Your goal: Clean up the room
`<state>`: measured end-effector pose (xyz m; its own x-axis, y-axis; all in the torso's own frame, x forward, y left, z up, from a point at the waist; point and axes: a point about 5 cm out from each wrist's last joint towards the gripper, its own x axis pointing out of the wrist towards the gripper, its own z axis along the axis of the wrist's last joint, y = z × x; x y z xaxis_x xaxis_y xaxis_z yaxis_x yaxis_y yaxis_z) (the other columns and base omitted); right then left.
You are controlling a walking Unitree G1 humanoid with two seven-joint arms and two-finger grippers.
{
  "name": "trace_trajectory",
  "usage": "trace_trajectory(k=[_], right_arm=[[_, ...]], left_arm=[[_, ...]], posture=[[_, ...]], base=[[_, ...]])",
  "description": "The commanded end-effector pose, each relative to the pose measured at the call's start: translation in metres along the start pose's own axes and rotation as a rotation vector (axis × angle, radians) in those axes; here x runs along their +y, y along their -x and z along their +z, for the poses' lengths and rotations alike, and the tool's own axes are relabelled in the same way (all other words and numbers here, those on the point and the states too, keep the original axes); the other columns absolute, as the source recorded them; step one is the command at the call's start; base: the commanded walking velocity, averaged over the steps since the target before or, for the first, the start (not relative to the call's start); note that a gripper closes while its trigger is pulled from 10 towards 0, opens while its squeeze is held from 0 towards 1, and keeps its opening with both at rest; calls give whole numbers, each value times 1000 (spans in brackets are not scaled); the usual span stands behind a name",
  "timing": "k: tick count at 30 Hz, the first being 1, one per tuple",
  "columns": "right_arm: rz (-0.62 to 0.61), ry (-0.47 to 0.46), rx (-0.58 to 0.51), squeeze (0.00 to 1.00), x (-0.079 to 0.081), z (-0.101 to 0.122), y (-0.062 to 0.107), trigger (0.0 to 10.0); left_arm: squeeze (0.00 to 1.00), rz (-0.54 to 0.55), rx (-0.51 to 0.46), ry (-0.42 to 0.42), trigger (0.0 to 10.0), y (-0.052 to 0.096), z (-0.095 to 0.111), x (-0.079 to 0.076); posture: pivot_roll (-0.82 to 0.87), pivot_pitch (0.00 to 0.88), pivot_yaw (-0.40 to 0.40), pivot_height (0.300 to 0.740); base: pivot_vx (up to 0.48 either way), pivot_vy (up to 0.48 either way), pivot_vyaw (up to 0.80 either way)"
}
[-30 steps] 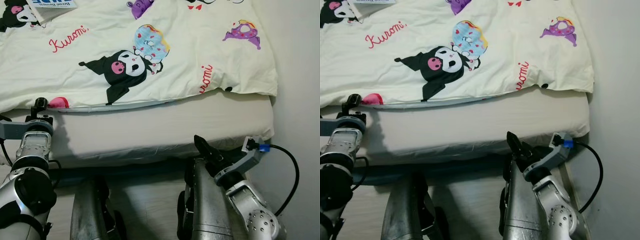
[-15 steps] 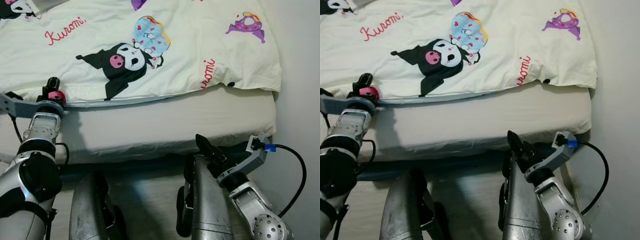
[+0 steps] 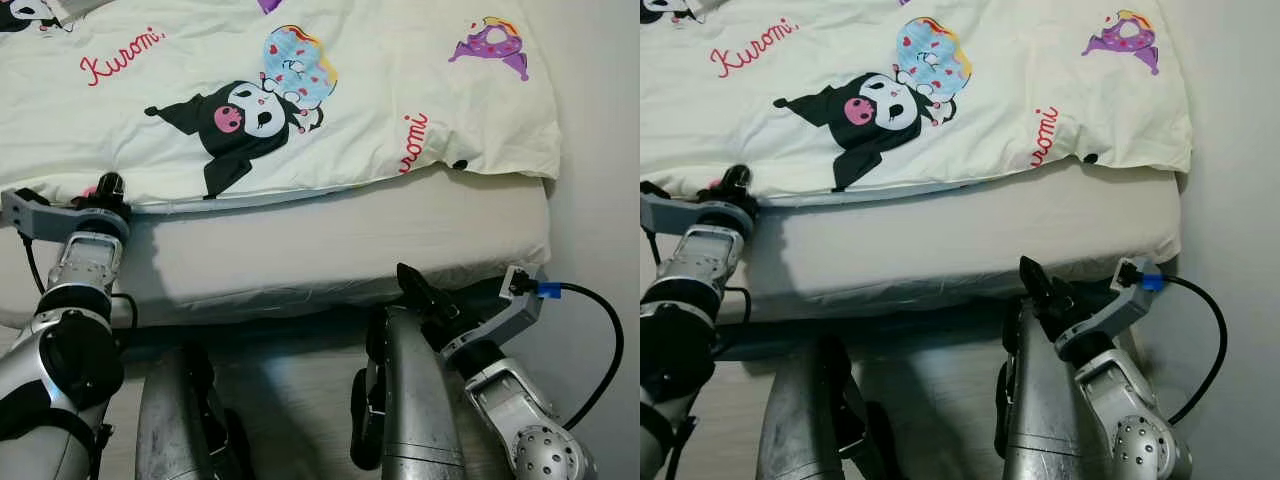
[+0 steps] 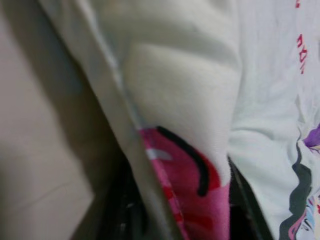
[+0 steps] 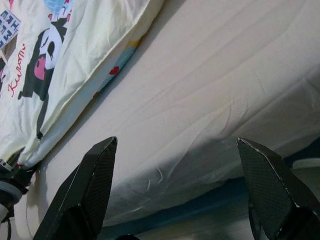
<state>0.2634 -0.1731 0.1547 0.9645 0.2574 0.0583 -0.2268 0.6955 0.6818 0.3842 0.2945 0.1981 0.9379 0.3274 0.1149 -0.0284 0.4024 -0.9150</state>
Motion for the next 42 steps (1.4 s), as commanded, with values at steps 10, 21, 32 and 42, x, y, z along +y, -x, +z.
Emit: trace_trajectory(k=[10, 21, 32, 42], right_arm=[[-20, -12, -7, 0, -7, 2, -1, 10000], [11, -23, -22, 0, -4, 0, -12, 10000], [30, -33, -24, 0, -3, -2, -20, 10000], [50, -37, -24, 0, -3, -2, -26, 10000]], left_arm=[[0, 70, -72, -42, 0, 13, 29, 35], [0, 66, -59, -78, 0, 32, 18, 63], [0, 120, -14, -96, 0, 72, -4, 100], [0, 154, 11, -118, 0, 116, -8, 105]], posture=[[-206, 582, -12, 482], [-164, 540, 12, 482], [-128, 513, 16, 482], [-94, 492, 16, 482]], base=[[0, 0, 0], [0, 0, 0], [0, 0, 0], [0, 0, 0]])
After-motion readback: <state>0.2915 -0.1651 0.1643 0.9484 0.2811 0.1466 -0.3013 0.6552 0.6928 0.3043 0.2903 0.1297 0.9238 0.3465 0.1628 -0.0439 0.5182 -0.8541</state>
